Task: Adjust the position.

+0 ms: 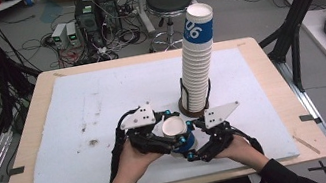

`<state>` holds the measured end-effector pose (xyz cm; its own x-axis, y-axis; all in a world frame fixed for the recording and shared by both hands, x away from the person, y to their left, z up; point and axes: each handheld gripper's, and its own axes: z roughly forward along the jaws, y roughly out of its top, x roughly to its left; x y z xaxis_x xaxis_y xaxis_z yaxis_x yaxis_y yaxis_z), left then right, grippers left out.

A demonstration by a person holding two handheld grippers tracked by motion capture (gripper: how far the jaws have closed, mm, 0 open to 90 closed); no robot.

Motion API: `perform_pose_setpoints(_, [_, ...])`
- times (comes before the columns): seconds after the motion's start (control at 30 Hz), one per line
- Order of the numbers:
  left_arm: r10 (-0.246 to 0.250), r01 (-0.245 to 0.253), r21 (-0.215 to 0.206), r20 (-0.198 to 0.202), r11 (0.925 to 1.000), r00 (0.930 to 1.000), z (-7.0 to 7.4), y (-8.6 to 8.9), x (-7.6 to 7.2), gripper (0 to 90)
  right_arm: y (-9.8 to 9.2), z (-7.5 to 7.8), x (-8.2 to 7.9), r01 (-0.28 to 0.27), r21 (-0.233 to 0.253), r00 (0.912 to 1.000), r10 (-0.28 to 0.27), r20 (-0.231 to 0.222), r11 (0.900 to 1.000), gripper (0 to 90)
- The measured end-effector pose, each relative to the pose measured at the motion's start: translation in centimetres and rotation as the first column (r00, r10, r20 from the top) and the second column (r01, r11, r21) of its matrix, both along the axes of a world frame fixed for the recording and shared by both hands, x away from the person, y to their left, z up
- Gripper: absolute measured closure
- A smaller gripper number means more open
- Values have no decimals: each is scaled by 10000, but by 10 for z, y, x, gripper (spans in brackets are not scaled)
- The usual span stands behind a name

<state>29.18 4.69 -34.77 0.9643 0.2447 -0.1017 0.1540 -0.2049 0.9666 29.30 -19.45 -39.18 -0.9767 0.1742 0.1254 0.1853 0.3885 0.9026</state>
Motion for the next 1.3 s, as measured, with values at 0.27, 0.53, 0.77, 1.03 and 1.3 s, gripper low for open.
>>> perform_pose_setpoints(0.27, [-174, 173, -59, -169, 9998, 9997, 8, 6, 0, 252, -4, 3, 0, -7, 70, 9996, 5, 278, 10000, 257])
perform_pose_setpoints(0.53, [-307, 325, 576, -309, 9978, 9991, 16, 16, 1, 224, -8, 4, 1, 92, 111, 9994, -96, 334, 9999, 257])
perform_pose_setpoints(0.77, [-427, 476, 1260, -412, 9909, 9982, 14, 16, 3, 256, -8, 3, 1, -56, -280, 9987, 70, 499, 9996, 257])
perform_pose_setpoints(1.03, [-692, 745, 1011, -547, 9921, 9961, 12, 19, 5, 297, -8, 3, 1, -120, -401, 9983, 142, 572, 9991, 218])
perform_pose_setpoints(1.3, [-401, 396, -228, -221, 9990, 9990, 14, 34, 8, 298, -22, 11, 5, 449, 862, 9988, -464, 164, 9953, 180])
